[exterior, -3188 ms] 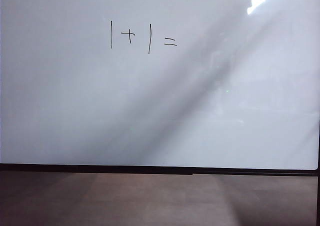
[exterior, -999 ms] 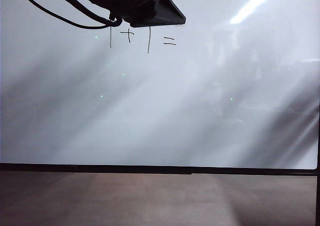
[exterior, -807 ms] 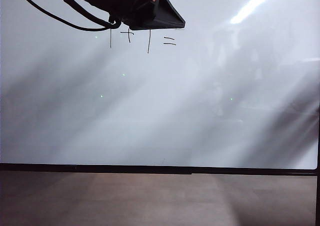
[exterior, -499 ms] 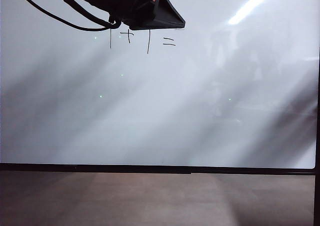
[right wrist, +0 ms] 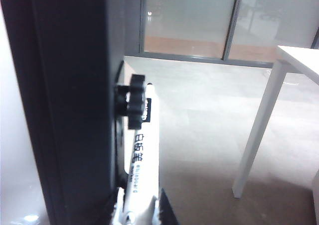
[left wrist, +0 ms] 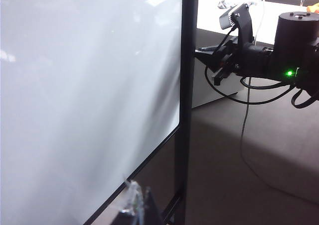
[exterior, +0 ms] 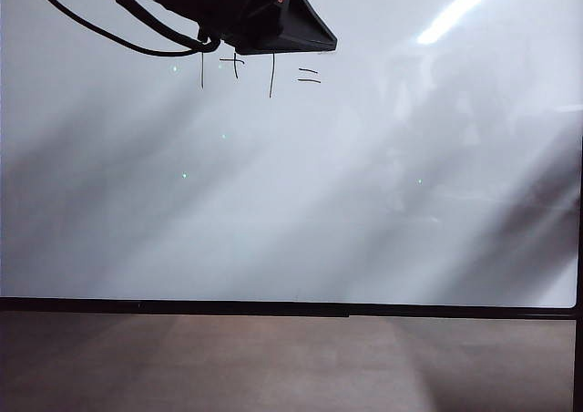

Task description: Reach to the right to find the marker pen, pick it up, and write the answer to the math problem on the whiteboard.

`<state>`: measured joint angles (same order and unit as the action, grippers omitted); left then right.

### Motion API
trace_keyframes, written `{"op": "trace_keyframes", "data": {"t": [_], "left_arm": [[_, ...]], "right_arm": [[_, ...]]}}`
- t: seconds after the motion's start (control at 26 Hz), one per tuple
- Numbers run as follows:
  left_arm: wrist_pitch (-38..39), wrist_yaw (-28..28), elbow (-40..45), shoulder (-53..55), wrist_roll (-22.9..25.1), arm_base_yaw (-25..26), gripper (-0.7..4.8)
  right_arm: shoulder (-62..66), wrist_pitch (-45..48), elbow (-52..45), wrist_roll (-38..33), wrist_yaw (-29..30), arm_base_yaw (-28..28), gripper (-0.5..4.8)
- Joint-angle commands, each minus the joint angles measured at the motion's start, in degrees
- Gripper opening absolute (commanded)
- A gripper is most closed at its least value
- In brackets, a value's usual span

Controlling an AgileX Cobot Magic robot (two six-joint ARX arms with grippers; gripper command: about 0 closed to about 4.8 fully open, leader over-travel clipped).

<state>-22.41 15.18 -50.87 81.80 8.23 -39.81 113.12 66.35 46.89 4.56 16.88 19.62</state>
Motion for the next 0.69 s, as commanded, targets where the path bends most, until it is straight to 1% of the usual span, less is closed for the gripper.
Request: {"op": "trace_keyframes", "data": {"t": [0.04, 0.08, 0.12, 0.19, 0.23, 0.27, 0.35, 0.38, 0.42, 0.5, 0.54, 0.58, 0.61, 0.65, 0.69], "left_arm": [[-0.48, 0.09, -0.31, -0.24, 0.35, -0.04, -0.05], [-0.48, 0.09, -0.31, -0.26, 0.35, -0.04, -0.05], [-0.39, 0.09, -0.31, -0.31, 0.35, -0.04, -0.05], [-0.24, 0.07, -0.31, -0.83, 0.31, -0.04, -0.06], [0.39, -0.26, -0.31, -2.08, 0.15, -0.04, -0.05], [1.57, -2.21, -0.31, -3.43, -0.07, -0.04, -0.05], [4.33, -8.02, -0.33, -6.73, -0.09, -0.04, -0.05], [5.57, -9.18, -0.57, -8.72, -0.09, -0.02, -0.05], [8.83, -9.81, -1.14, -12.66, -0.09, 0.02, -0.05], [16.41, -14.05, -2.69, -18.18, -0.13, 0.00, -0.06], [18.80, -14.56, -2.69, -20.65, -0.09, 0.00, -0.06], [20.96, -14.58, -2.69, -23.52, -0.09, 0.00, -0.06], [21.62, -14.53, -2.69, -24.65, -0.15, 0.00, -0.05], [22.97, -14.56, -2.69, -26.53, -0.13, 0.00, -0.06], [23.82, -14.56, -2.69, -27.71, -0.09, 0.04, -0.05]], "right_arm": [[-0.22, 1.05, 0.04, -0.04, -0.24, -0.07, -0.07], [-0.52, 2.21, -0.37, -0.09, -0.90, 0.00, -0.07], [-1.36, 3.13, -1.38, -0.07, -3.82, 0.02, -0.07], [-4.92, 3.37, -4.74, -0.02, -11.63, 0.35, -0.07], [-9.88, 3.32, -9.07, -0.04, -17.70, 1.27, -0.07], [-13.99, 2.14, -12.00, -0.24, -19.17, 1.84, -0.07], [-22.23, -4.70, -16.46, -0.28, -21.35, 2.10, -0.07], [-27.34, -8.55, -18.67, -0.55, -23.06, 1.42, -0.07], [-36.30, -14.21, -21.62, -0.52, -23.85, 0.55, -0.07], [-50.88, -28.59, -22.64, -1.14, -23.39, -0.98, -0.07], [-57.22, -35.01, -22.64, -2.45, -23.39, -2.01, -0.07], [-65.51, -42.49, -22.53, -5.05, -23.17, -4.33, -0.07], [-69.85, -46.12, -22.53, -5.97, -22.93, -5.99, -0.07], [-76.28, -51.49, -22.43, -6.47, -21.86, -9.31, -0.07], [-80.02, -54.12, -22.40, -7.19, -21.07, -12.15, -0.07]]}}
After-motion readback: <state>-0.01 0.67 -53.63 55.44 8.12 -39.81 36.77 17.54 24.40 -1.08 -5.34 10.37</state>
